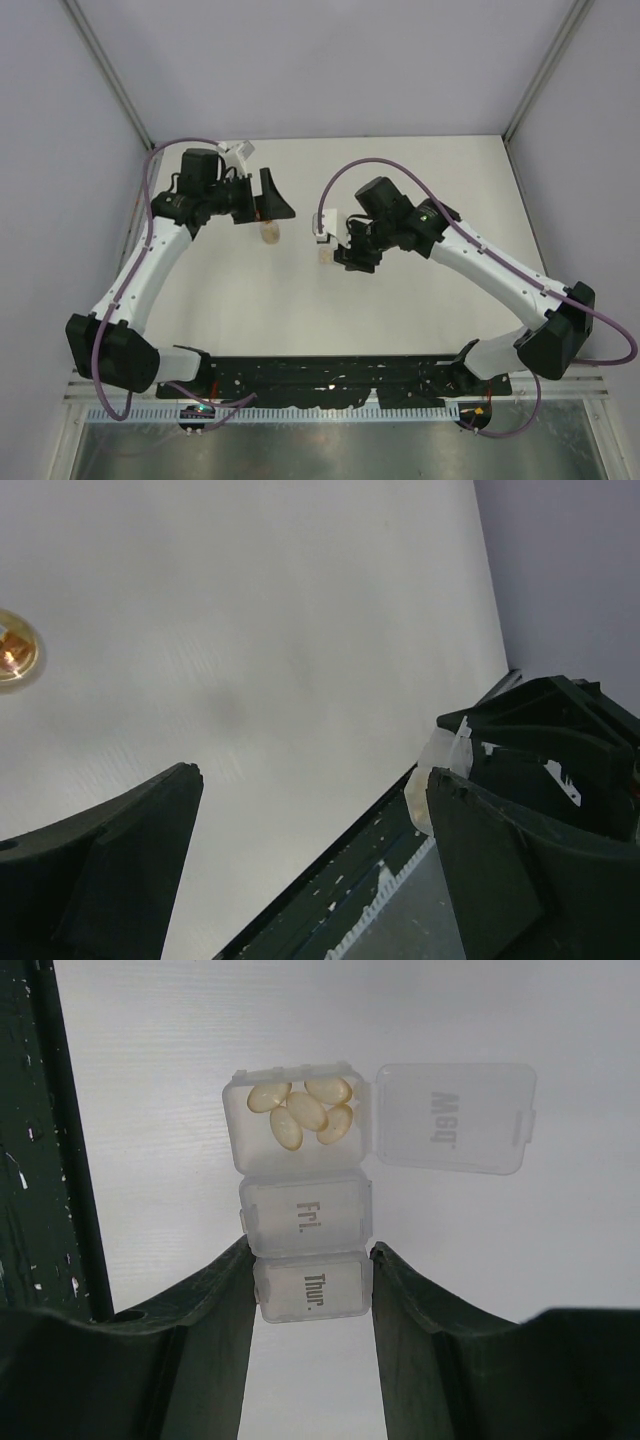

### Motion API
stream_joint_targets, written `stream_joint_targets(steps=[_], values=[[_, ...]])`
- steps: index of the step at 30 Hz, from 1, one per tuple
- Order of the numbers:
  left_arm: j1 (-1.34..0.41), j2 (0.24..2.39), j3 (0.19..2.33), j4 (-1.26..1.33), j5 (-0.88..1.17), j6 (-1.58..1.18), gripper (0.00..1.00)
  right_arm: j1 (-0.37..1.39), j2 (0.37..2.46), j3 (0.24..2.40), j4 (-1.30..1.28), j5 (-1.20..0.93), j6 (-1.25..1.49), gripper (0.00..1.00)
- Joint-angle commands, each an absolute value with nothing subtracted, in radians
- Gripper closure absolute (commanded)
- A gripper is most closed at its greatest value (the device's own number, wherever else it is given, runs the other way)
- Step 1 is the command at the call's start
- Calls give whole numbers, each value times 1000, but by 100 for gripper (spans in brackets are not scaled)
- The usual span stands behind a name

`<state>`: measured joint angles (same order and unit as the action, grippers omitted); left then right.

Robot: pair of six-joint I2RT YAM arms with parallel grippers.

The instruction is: Sort the pills into containers

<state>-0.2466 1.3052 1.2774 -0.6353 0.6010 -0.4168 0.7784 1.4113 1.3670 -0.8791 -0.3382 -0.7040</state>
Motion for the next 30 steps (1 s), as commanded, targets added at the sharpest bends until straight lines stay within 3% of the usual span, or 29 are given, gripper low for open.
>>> stream_joint_targets(steps=[1, 16, 30], values=[[-262, 1371, 1328, -569, 727, -578, 2, 795, 1355, 1413, -897, -334, -672, 82], [-379, 1531, 1305, -489, 842, -632, 6, 801, 1373, 1443, -907, -313, -652, 85], [-423, 1502, 1269, -445, 907, -604, 7, 798, 1416, 1447, -896, -245, -635, 86]])
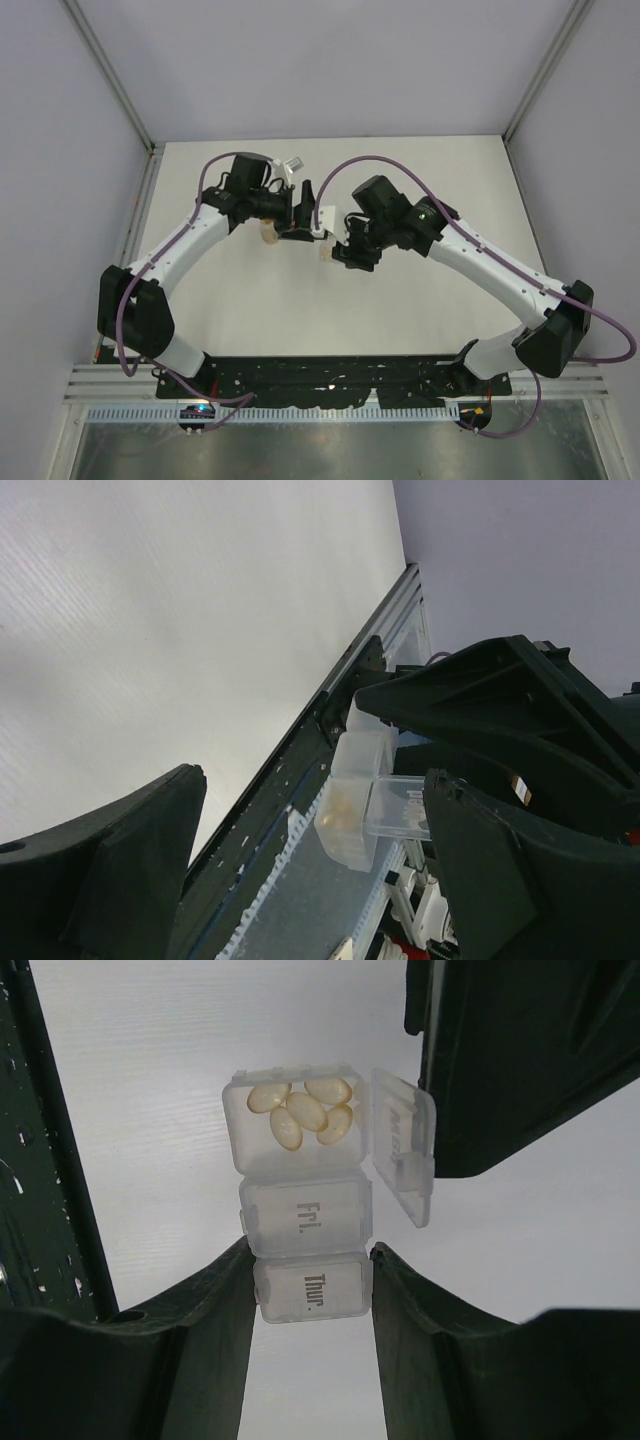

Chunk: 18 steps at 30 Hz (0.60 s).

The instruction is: Sort the pills into containers

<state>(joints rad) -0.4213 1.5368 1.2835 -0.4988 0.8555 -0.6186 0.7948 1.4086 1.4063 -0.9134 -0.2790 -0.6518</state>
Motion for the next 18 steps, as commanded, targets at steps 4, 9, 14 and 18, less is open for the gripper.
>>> stream_joint_targets(steps=[4, 9, 14, 18], values=[[-426, 1491, 1250, -445, 908, -600, 8, 798, 1430, 1456, -896, -239, -629, 87], [-439, 1493, 1230, -431, 908, -604, 15, 798, 1437, 1465, -891, -222, -621, 88], [-463, 1494, 1221, -422, 911, -603, 18, 799, 1443, 1466, -890, -207, -618, 89], [-469, 1494, 1212, -416, 913, -604, 22, 799, 1443, 1466, -888, -199, -618, 89]])
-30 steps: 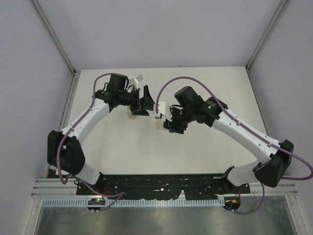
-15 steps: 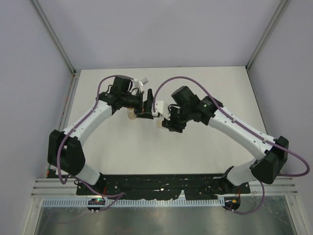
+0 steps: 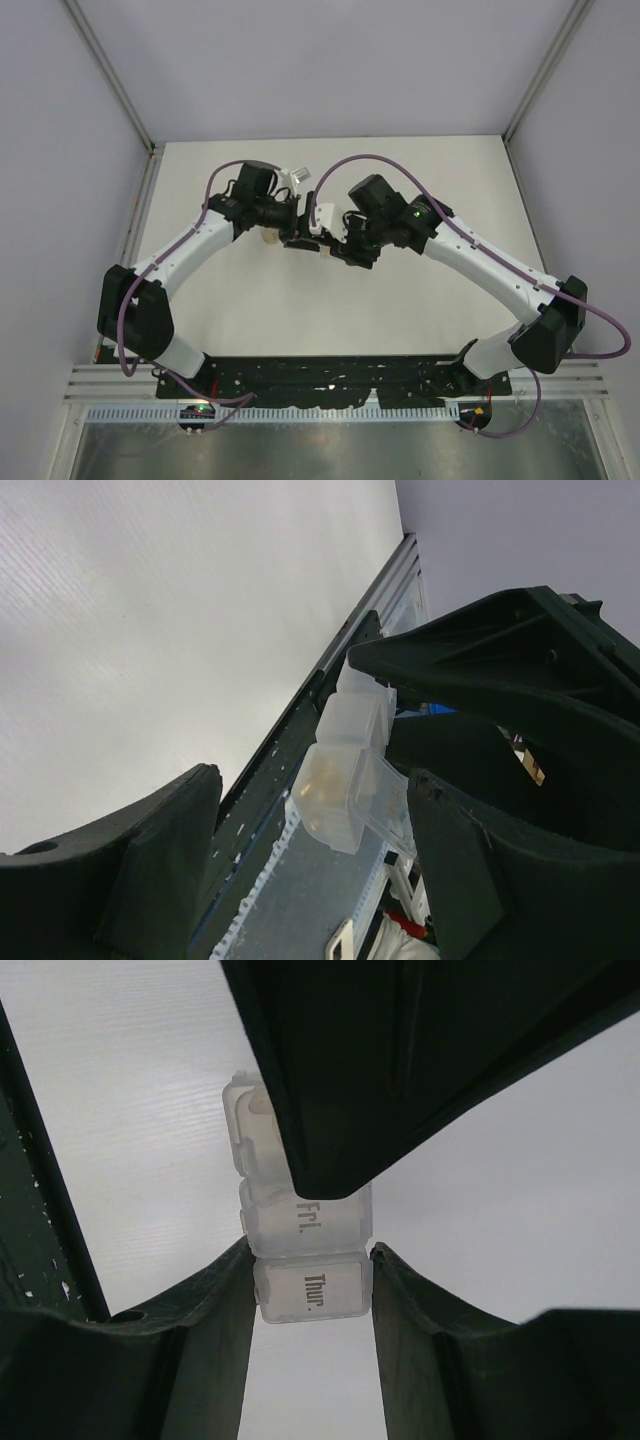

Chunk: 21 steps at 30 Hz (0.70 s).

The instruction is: Sort the pills into containers

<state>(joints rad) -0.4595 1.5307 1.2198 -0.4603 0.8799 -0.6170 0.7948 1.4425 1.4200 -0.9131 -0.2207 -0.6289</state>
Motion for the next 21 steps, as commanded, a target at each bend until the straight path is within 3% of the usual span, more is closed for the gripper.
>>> stream_joint_targets(steps=[1, 6, 14, 21], values=[[-469, 1491, 1209, -411, 913, -606, 23, 798, 1442, 1466, -887, -198, -620, 89], [-474, 1477, 1186, -390, 916, -609, 26, 799, 1443, 1465, -882, -190, -618, 89], [-488, 1470, 1178, -388, 917, -595, 38, 798, 1445, 1465, -877, -187, -617, 89], [-502, 1474, 1175, -379, 923, -595, 41, 798, 1442, 1465, -877, -179, -617, 89]])
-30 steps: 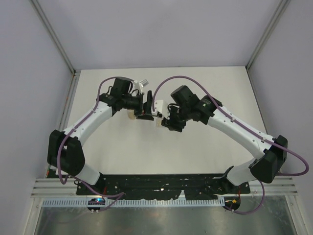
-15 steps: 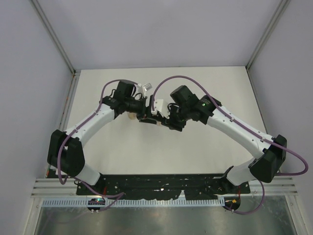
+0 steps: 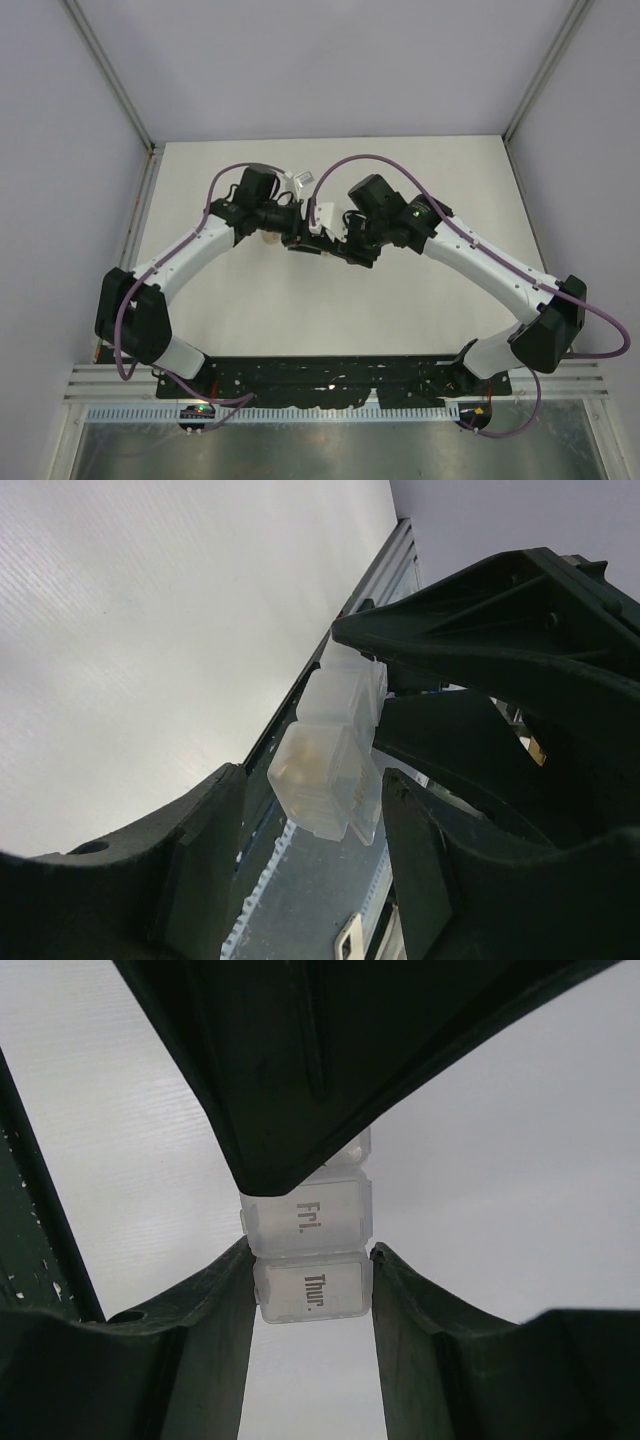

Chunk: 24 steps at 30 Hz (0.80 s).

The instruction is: Sort the pills into containers

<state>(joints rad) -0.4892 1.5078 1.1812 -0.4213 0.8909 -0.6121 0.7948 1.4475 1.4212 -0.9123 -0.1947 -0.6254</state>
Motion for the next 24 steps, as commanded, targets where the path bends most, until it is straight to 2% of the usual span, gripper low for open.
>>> stream_joint_targets(steps=[1, 15, 24], values=[[-503, 1473, 1174, -374, 928, -598, 41, 798, 1440, 1465, -876, -178, -617, 89], [-505, 1479, 1138, -308, 960, -646, 57, 798, 1442, 1470, -877, -173, -618, 90], [-505, 1489, 1131, -275, 974, -681, 79, 798, 1448, 1479, -879, -175, -615, 90]])
